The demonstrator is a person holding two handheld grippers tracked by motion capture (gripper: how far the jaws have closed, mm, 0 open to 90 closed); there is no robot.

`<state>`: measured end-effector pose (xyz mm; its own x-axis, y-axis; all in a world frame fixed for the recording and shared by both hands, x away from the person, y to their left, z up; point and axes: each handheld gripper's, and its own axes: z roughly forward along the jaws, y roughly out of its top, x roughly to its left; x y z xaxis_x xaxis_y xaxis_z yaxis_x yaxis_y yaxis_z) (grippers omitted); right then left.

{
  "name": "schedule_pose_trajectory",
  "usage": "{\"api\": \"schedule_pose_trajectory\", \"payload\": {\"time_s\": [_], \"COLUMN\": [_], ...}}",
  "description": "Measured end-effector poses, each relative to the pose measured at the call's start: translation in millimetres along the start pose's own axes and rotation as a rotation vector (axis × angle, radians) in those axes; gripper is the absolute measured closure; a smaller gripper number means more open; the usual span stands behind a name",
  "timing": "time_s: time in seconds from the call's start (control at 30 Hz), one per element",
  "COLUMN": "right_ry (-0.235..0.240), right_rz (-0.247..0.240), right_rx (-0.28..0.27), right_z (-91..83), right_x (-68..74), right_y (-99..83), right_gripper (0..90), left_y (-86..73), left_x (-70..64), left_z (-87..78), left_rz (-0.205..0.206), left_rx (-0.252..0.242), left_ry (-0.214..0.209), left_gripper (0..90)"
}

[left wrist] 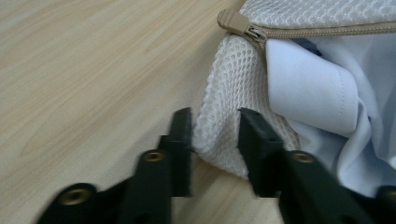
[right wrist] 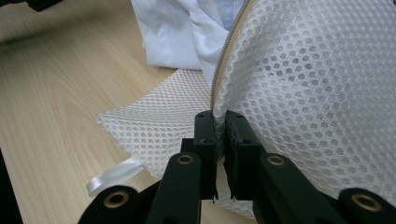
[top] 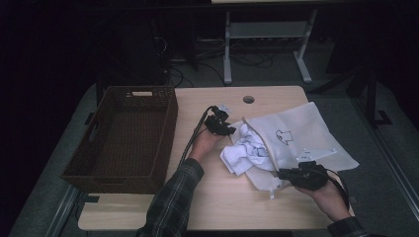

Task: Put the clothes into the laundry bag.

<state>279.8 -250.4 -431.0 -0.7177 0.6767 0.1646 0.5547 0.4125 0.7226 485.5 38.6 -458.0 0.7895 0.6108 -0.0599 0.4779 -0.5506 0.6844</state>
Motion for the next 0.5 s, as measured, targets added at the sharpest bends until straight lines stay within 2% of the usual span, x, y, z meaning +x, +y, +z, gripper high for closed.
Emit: {"api": "schedule_pose_trajectory", "payload": {"time_s": [0.1,0.2,0.4,0.5], "right_ry": [-0.002,-0.010,-0.025,-0.040], "right_rz": [-0.003,-0.003,-0.005,0.004], "right_rx": [0.001,0.003,0.010,0.006], "right_z": [0.0,-0.7,-2.0,-3.8], "right_x": [-0.4,-1.3,-5.2,-13.9], "right_y": [-0.2,-0.4,-0.3,-0.4], "right_gripper": [82.6,82.5,82.4,82.3], "left_y": [-1.2,-3.0,-8.6,-18.2], "left_x": [0.8,1.7,-1.5,-4.7], "left_z": [-0.1,-2.5,-15.0,-25.9], "left_rz": [-0.007,-0.020,-0.034,-0.060], "left_rx": [0.018,0.034,0.045,0.047], "left_ry": [-0.003,-0.016,-0.009,-0.004], "left_gripper": [83.2,84.3,85.0,85.0]}}
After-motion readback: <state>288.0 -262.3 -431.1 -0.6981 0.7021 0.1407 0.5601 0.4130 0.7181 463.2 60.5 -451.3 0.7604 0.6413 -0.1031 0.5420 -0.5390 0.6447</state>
